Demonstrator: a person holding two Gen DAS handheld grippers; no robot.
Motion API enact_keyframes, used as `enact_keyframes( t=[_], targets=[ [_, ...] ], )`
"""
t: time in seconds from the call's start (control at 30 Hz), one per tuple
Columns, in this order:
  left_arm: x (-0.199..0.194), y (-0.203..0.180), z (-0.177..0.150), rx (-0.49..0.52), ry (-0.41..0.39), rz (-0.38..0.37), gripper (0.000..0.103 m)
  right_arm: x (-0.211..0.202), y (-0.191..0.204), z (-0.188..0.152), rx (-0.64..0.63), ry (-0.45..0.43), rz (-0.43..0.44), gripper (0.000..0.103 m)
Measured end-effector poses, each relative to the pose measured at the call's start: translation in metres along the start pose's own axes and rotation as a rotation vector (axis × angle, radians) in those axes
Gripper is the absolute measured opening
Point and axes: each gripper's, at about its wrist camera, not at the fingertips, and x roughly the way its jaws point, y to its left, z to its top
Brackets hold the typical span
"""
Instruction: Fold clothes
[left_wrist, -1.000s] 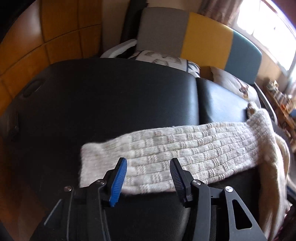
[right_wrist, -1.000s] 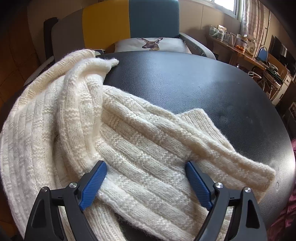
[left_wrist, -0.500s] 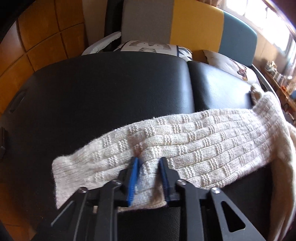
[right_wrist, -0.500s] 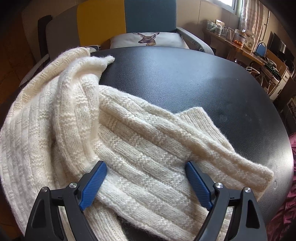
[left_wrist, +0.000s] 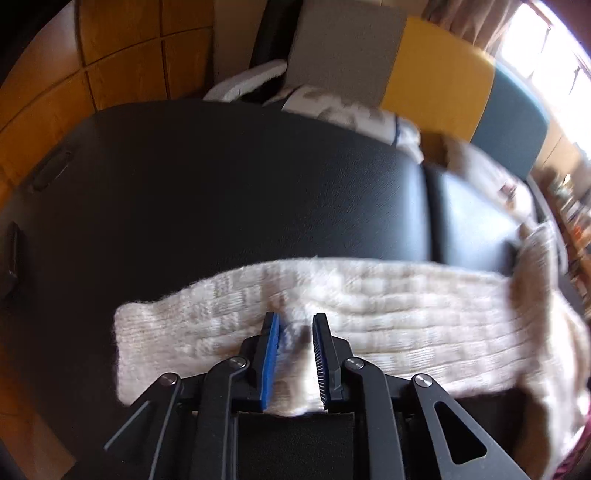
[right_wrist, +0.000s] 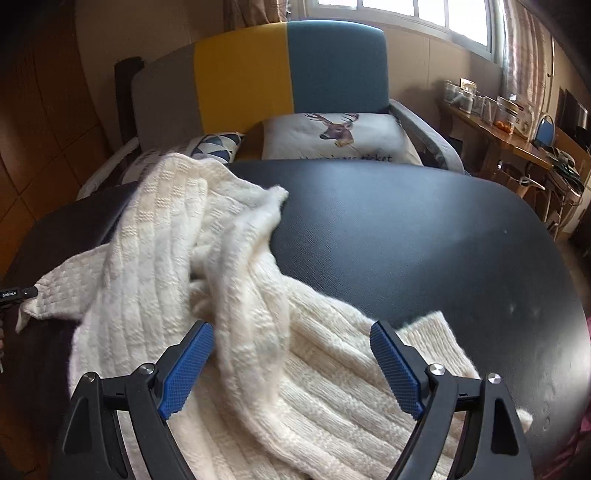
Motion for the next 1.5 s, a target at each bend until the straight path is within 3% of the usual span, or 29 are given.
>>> enact_keyframes(
  t=[0.1, 0.13, 0.2, 0.4, 0.5, 0.6, 0.7, 0.73, 0.8, 0.83, 0.9, 1.27, 1.5],
  targets=[
    [-0.020, -0.022, -0.015, -0.055, 0.011, -0.202, 0.037, 0.004, 0.012, 0.016, -0.013, -0.015, 0.071, 0.089],
    [-0.019, -0.034, -0.021, -0.055, 0.040, -0.262, 0.044, 0.007, 0.013, 0.021, -0.014, -0.011, 0.058, 0.089],
    [-0.014, -0.060, -0.034, -0.053, 0.100, -0.357, 0.046, 0.016, 0.014, 0.030, -0.017, 0.003, 0.032, 0.089],
    [0.015, -0.140, -0.063, -0.060, 0.277, -0.525, 0.051, 0.050, 0.006, 0.033, -0.028, 0.119, 0.036, 0.089],
    [0.024, -0.172, -0.070, -0.063, 0.337, -0.564, 0.051, 0.069, -0.002, 0.026, -0.038, 0.174, 0.014, 0.089],
    [0.025, -0.191, -0.077, -0.067, 0.348, -0.567, 0.052, 0.086, -0.016, 0.017, 0.003, 0.222, 0.027, 0.089],
    [0.027, -0.195, -0.083, -0.123, 0.367, -0.558, 0.066, 0.091, -0.032, 0.012, 0.068, 0.211, 0.073, 0.090],
    [0.029, -0.194, -0.082, -0.136, 0.374, -0.548, 0.066, 0.091, -0.033, 0.011, 0.066, 0.201, 0.077, 0.091],
    [0.032, -0.192, -0.078, -0.153, 0.383, -0.528, 0.057, 0.091, -0.035, 0.009, 0.057, 0.186, 0.081, 0.092],
    [0.028, -0.194, -0.076, -0.128, 0.356, -0.520, 0.037, 0.091, -0.035, 0.009, 0.047, 0.182, 0.077, 0.093],
    [0.018, -0.198, -0.073, -0.062, 0.297, -0.486, 0.010, 0.091, -0.036, 0.010, 0.035, 0.180, 0.071, 0.093],
    [0.012, -0.195, -0.052, 0.003, 0.216, -0.460, 0.006, 0.096, -0.046, 0.010, 0.065, 0.180, 0.054, 0.095],
    [0.032, -0.170, -0.030, 0.030, 0.178, -0.325, 0.005, 0.097, -0.056, 0.008, 0.052, 0.180, -0.023, 0.097]
  ],
)
